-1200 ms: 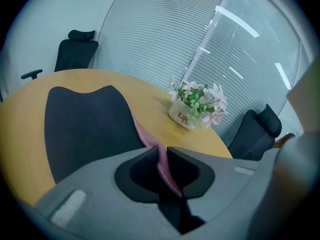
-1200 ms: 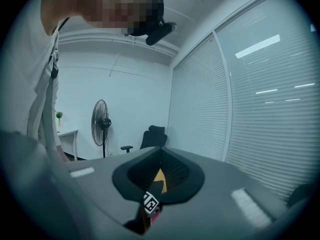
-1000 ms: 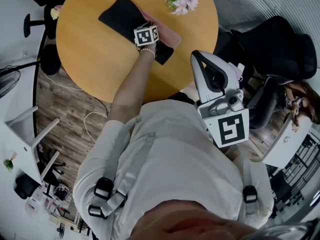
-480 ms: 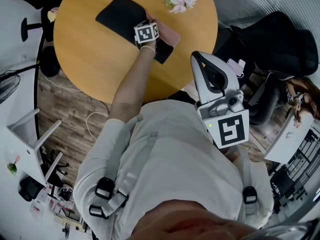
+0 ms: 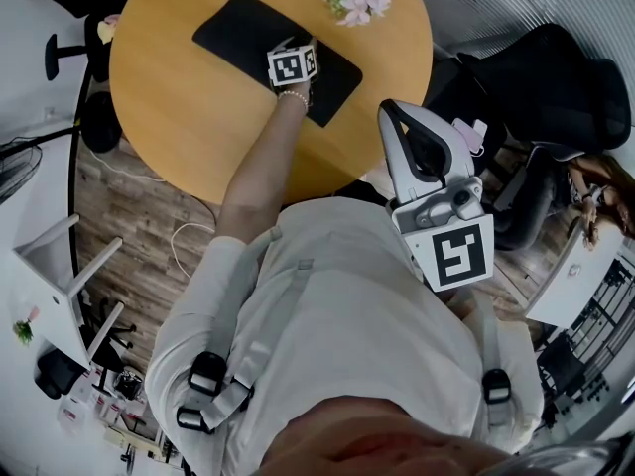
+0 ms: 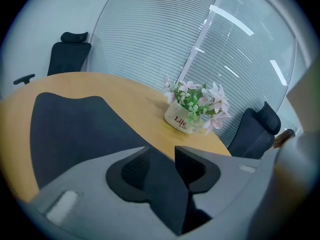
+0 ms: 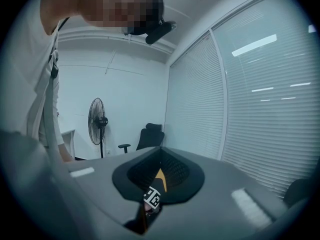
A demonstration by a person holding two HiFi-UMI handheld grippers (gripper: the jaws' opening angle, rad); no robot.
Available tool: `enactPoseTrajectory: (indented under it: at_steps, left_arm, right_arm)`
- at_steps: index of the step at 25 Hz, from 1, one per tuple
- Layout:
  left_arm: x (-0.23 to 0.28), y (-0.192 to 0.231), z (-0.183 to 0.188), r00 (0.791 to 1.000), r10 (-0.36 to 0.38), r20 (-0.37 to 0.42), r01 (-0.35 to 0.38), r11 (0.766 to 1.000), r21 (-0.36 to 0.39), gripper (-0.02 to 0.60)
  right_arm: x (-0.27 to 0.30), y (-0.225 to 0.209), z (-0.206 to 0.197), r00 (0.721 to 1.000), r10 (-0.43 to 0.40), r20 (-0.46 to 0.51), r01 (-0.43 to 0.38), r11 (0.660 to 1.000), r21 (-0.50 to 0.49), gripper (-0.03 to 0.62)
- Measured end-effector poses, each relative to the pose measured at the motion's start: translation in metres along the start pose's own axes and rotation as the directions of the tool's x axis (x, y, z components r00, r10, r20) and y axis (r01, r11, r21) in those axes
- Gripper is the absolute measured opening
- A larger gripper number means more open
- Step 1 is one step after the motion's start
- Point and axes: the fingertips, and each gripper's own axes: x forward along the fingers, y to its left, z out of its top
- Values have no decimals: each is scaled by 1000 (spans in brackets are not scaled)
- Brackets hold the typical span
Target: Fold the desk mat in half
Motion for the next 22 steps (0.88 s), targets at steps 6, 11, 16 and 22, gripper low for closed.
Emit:
enactPoseTrajectory:
  at_steps: [6,11,16,22]
  left_arm:
    - [-17,3,8,1000,-1,31,2,1000,-2,153]
    - [-37,5,15,998,-18,58,16,1000,23,144]
    - [-72,8,34,993,2,115,-10,998,66,133]
    - [-116,-7,58,979,-19,203,-7,992,128,124]
  right_arm:
    - [-3,7,3,1000,15,9,-15,1000,-5,5]
    - [-6,8,5,1000,19,15,-19,1000,-8,5]
    - [-10,7,9,999,17,28,-16,1000,-20,5]
    - [-14,12,14,999,32,40,-31,999,-27,5]
